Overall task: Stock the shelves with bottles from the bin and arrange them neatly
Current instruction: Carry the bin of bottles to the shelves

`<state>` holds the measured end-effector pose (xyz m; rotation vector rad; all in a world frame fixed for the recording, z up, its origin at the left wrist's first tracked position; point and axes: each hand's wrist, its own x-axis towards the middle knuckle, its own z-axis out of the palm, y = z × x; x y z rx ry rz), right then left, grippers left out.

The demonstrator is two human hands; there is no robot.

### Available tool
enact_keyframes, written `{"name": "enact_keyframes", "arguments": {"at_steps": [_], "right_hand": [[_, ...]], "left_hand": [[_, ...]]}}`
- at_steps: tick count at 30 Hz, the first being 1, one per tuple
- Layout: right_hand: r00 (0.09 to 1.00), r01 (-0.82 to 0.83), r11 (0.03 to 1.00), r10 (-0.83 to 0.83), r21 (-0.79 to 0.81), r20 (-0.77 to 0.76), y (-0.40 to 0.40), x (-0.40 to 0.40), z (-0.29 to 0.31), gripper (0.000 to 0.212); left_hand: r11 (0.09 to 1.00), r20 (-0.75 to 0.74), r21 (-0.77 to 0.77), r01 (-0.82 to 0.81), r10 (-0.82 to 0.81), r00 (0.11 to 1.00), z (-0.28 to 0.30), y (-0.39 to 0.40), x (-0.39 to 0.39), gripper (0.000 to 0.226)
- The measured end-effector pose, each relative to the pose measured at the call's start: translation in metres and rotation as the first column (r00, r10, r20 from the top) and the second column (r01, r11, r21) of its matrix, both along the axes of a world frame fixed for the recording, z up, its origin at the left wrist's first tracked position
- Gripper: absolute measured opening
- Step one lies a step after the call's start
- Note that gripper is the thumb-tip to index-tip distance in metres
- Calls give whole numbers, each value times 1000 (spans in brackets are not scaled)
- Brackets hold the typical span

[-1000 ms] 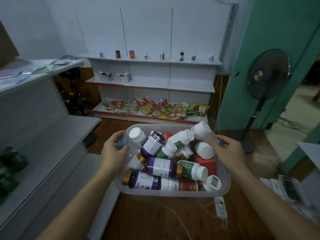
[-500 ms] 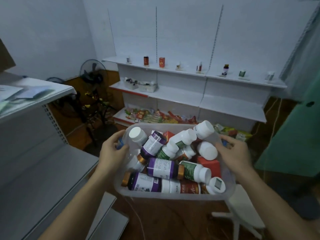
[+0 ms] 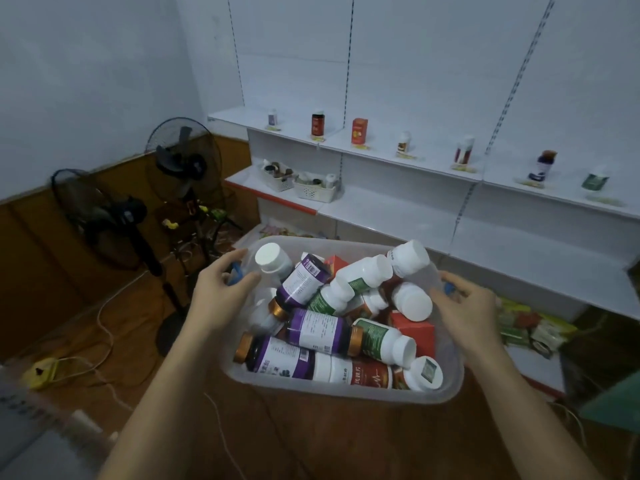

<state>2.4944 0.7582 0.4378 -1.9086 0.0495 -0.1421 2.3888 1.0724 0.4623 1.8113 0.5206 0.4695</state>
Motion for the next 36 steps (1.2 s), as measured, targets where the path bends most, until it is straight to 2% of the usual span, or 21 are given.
{"name": "enact_keyframes", "arguments": {"at_steps": [6,10,14,15,20,25,29,36], "right_hand": [[991,-134,990,135,39,-11,72,156,-6,23],[982,-190,982,190,14,-24,129,276,-16,32],[972,-234,972,233,-11,-25,190,390,-7,20],[967,-253,967,253,-18,-23,205,417,-5,24],[936,-351,936,351,-36,-10,291,527,14,37],[903,-428,903,429,-28,33,385,621,26,32],[885,-451,888,457,-87,91,459,688,59,24],[862,-440,887,461,-144,210,609,827,151,15]], "left_hand": [[997,-33,20,-76,76,997,-13,68,132,50],[989,-27,17,-150,150,988,-21,111,234,48],[975,-21,-30,-219,218,976,-15,159,326,48],[969,-15,-49,-243,242,970,-14,172,346,47],[919,6,-144,-367,372,928,3,238,426,43],[908,14,-120,-401,405,914,16,323,505,47],[924,52,-53,-379,382,923,39,401,563,44],[905,138,5,-425,421,897,117,548,683,42]]}}
